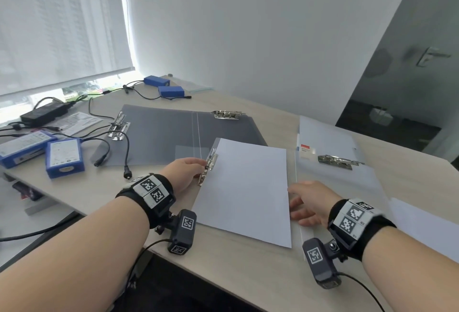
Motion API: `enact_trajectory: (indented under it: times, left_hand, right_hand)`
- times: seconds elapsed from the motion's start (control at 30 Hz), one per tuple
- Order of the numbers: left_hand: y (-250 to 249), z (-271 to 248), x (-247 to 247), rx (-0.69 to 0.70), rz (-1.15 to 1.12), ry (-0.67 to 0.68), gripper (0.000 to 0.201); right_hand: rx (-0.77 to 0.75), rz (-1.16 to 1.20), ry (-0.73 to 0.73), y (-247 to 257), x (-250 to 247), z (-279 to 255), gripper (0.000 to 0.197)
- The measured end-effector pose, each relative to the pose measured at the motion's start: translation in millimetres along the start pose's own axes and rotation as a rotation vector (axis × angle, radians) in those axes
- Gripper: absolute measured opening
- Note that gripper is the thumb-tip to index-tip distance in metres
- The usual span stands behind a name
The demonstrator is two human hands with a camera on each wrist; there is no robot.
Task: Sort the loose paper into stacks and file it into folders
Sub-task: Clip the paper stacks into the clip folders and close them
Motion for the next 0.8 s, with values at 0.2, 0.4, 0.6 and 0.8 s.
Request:
enact_trajectory:
  times: [0.2,0.4,0.6,0.8]
  left_hand:
    - [-0.6,0.9,0.4,0.014,0.017,-0.01,0.024]
    - [-0.3,0.9,0.5,0.011,0.025,-0.009,0.022]
    - [-1.1,1.0,0.8,0.019,0.032,-0.012,0.022]
    - [-1.3,2.2,1.6,0.028,0.043,-0.019,0.022]
  right_hand:
    - [-0.014,0.042,-0.005,-3.4,-0.5,-1.1,0.022]
    - [-0.042,0.085,0.004,-6.0,0.2,-0.9,0.027]
    - [-0.017,0.102,-0.005,-4.8,0.6,0.3,0.026]
    - [-0.004,0.051,-0.015,-1.9,-0.3,1.6,0.022]
Point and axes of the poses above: each hand's wrist, its own z-axis towards the middle knuckle, its own x-axis out of the palm, y = z × x, the point moved 2 cm from there along z, towards the middle knuckle, and after that the axes turned 7 degrees about z, right-handed, at the moved point
